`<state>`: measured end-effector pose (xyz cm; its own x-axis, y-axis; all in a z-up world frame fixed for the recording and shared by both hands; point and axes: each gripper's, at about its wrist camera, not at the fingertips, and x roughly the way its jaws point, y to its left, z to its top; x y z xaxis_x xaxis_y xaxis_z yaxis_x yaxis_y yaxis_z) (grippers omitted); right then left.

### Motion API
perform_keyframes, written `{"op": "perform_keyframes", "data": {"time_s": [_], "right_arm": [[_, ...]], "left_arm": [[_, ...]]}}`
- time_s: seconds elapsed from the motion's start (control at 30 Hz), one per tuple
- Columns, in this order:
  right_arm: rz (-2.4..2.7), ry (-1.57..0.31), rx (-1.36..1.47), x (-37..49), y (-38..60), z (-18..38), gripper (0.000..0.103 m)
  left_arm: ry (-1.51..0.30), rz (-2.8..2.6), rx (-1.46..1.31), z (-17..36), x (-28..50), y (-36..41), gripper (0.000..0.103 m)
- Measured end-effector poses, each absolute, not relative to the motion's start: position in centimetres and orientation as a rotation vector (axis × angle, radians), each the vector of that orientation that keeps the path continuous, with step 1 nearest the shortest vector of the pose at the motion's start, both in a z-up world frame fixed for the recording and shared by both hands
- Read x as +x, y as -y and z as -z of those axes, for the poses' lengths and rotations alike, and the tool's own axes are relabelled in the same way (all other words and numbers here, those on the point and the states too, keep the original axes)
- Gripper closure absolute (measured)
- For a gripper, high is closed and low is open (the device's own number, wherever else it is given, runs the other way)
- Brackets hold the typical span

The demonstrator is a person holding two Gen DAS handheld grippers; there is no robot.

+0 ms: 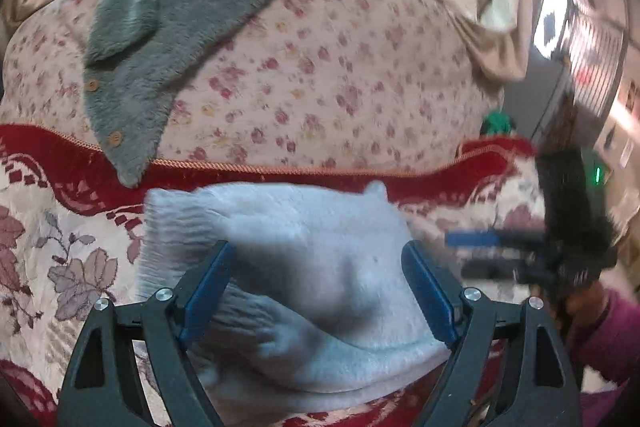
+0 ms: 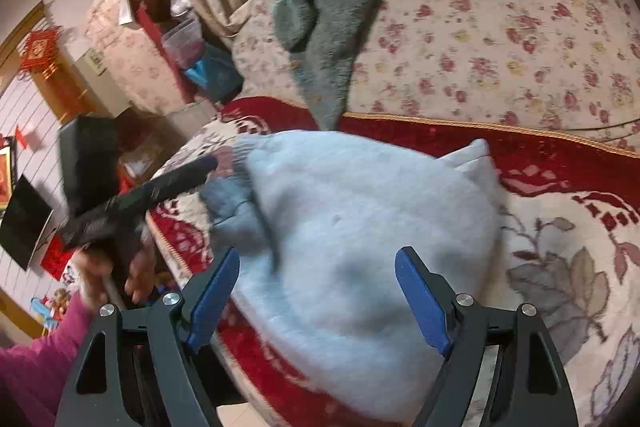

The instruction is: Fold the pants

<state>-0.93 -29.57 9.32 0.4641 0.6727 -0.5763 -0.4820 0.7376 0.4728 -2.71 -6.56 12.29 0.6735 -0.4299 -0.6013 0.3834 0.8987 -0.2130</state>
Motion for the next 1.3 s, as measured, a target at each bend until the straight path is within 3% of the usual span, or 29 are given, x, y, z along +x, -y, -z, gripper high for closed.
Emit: {"op": "perform_keyframes", "data": {"time_s": [0.17,0.33,0.43,0.57,0.87,0.93,1.3], "right_arm": [[-0.587,-0.818,0.231,2.1,29.9,-9.0,0.018],[-0.487,-0.881,0.175,6.1,27.9,-6.3,0.018],[-0.422,-0.855,0.161,7.4,27.2,-5.0,0.009],[-0.397,-0.888,0.207,9.0,26.8,-3.2,0.004],[-0.415,-0.915,0.251,6.4,28.8,-4.9,0.003],[-0.443,-0.941,0.278,5.5,29.3,-4.9,0.003],[-0.531,-1.021,0.409,1.2,32.8,-2.3,0.000]], "left_arm": [[-0.757,0.313,0.050,-9.5,-2.7,7.3,0.018],[-0.813,0.315,-0.018,-6.8,-3.8,4.6,0.018],[-0.798,0.331,-0.030,-5.8,-4.6,3.8,0.018],[-0.778,0.332,-0.046,-4.8,-4.4,3.3,0.018],[-0.720,0.281,-0.142,-6.2,-5.3,2.8,0.017],[-0.711,0.218,-0.124,-6.7,-5.6,2.8,0.004],[-0.736,0.087,-0.199,-6.7,-5.1,0.2,0.004]]}}
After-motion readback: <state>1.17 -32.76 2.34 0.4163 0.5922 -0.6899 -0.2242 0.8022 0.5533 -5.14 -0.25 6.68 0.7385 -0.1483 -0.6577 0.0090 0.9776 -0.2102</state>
